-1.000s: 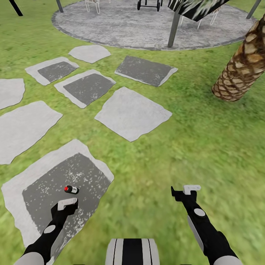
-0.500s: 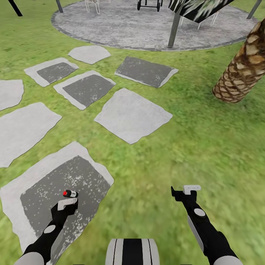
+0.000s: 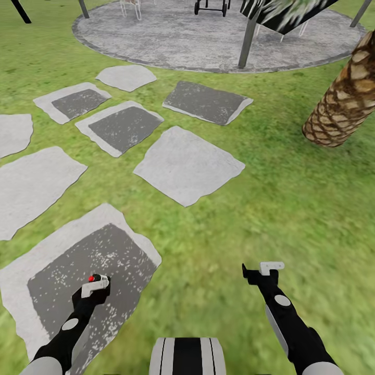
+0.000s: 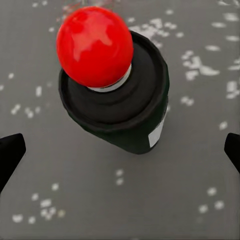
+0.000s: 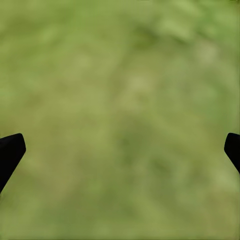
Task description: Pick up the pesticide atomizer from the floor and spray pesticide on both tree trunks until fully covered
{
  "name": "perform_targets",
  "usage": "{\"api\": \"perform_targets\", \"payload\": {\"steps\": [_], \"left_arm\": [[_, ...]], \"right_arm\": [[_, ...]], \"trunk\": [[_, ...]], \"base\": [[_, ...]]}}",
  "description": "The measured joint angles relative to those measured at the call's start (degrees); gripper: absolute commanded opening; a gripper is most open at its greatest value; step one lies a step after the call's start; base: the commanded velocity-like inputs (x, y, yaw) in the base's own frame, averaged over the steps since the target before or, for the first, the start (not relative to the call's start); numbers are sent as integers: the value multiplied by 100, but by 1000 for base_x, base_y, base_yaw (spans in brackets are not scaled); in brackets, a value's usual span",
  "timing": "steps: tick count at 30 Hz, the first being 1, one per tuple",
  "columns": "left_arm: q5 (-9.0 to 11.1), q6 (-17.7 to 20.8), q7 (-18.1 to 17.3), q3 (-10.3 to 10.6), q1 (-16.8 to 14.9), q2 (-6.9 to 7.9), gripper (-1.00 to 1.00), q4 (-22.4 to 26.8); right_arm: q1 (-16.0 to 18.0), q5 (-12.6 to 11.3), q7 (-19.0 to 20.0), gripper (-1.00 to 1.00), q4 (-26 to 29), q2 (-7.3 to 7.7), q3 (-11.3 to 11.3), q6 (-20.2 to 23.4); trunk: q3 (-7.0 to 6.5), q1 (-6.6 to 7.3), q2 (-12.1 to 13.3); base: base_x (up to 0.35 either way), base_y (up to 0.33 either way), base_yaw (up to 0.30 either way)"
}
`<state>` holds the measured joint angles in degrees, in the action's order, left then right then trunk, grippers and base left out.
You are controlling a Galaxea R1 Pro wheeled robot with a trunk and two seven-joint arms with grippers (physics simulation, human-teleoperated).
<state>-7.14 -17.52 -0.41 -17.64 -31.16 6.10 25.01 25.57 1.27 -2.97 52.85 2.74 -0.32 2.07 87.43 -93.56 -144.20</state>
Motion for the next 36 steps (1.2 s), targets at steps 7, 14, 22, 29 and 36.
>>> {"api": "perform_targets", "payload": {"steps": [7, 14, 22, 29, 36], "left_arm": [[0, 0, -3, 7, 0, 0, 100, 0], [-7, -1, -4, 21, 0, -6, 100, 0], [-2, 0, -2, 19, 0, -9, 100, 29], [0, 0, -1, 0, 0, -9, 100, 58], [-7, 0, -6, 7, 0, -9, 100, 53]], "right_arm": [[0, 0, -2, 100, 0, 0, 0, -2], [0, 0, 0, 100, 0, 2, 0, 0], [0, 0, -2, 100, 0, 0, 0, 0], [0, 0, -1, 100, 0, 1, 0, 0], [0, 0, -3, 100, 0, 3, 0, -1]], "trunk": [[10, 0, 0], [7, 0, 0], [-16, 0, 0], [-17, 1, 0], [-17, 0, 0]], "base": [[1, 0, 70], [0, 0, -2], [0, 0, -16], [78, 0, -1], [15, 0, 0]]}}
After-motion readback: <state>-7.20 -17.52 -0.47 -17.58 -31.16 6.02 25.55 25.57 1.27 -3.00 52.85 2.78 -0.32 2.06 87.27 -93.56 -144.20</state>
